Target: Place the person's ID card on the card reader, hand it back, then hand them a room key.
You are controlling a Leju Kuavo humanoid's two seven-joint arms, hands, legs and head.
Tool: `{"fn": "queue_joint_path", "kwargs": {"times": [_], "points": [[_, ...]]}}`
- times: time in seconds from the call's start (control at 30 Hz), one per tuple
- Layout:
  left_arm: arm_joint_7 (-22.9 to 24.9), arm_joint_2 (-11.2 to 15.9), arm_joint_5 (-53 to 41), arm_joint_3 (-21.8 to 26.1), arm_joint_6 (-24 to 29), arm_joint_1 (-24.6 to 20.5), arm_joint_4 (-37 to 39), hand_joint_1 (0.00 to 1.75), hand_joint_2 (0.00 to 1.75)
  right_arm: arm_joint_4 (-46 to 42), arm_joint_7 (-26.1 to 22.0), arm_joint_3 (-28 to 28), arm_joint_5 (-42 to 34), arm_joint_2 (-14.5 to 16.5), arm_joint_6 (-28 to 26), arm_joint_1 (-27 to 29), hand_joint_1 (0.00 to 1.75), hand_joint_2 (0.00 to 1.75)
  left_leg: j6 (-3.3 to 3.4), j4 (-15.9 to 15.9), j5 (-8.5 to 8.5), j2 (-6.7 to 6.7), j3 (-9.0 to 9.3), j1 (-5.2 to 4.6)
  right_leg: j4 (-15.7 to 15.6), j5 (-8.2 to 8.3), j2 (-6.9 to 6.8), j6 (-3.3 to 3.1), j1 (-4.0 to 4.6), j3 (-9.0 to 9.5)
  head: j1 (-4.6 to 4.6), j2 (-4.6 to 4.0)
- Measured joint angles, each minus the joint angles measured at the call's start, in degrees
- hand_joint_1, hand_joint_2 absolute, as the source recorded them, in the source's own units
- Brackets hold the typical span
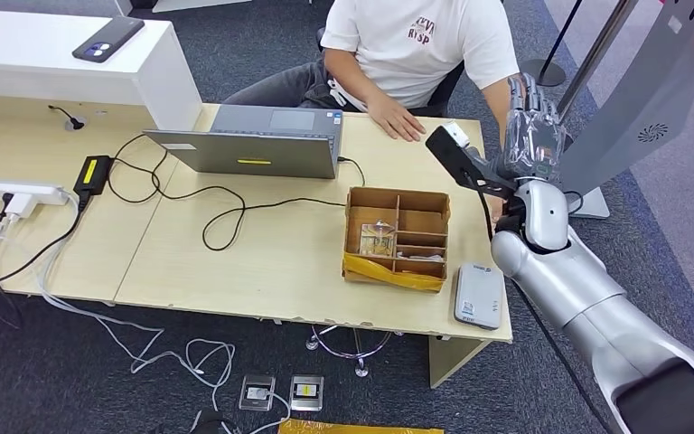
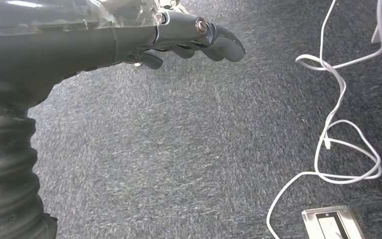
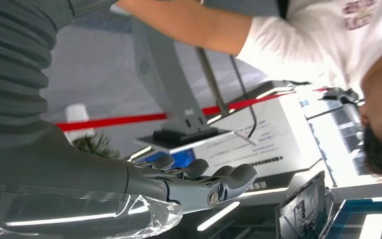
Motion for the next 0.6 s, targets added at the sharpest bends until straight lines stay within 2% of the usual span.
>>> {"fn": "queue_joint_path", "kwargs": {"times": [0.1,0.2,0.4,0.6], "points": [[0.20,0.00,0.93,-0.21,0.00,0.15,0.00,0.00,1.75,-5.97,-4.02,-0.92,-6.03,-0.50,-2.00,3.69,0.00,1.75,0.00,0.00,0.00,0.04,0.03,0.01,0.00,0.00,0.05,0.00,0.01,0.00,-0.01,0.00],[0.22,0.00,1.68,-0.21,0.00,0.28,0.00,0.00,1.75,-15.57,-5.94,-1.35,-9.20,-1.61,-1.77,8.88,0.00,1.75,-0.04,0.00,-0.04,0.05,0.03,0.02,0.00,-0.01,0.06,-0.01,0.03,-0.02,-0.02,0.00],[0.22,-0.01,2.06,-0.20,0.00,0.38,-0.01,0.00,1.75,-31.12,-6.05,-1.39,-9.65,-4.16,1.13,16.64,0.00,1.75,-0.07,-0.01,-0.07,0.13,0.03,0.01,-0.02,-0.02,0.08,-0.02,0.02,-0.03,-0.02,0.00],[0.22,-0.07,1.91,-0.13,0.00,0.41,-0.26,0.00,1.75,-40.43,-6.04,-1.14,-8.44,-6.89,6.99,21.44,0.00,1.75,-0.08,-0.01,-0.08,0.23,0.06,0.01,-0.03,-0.01,0.11,-0.02,0.02,-0.02,-0.02,0.00]]}}
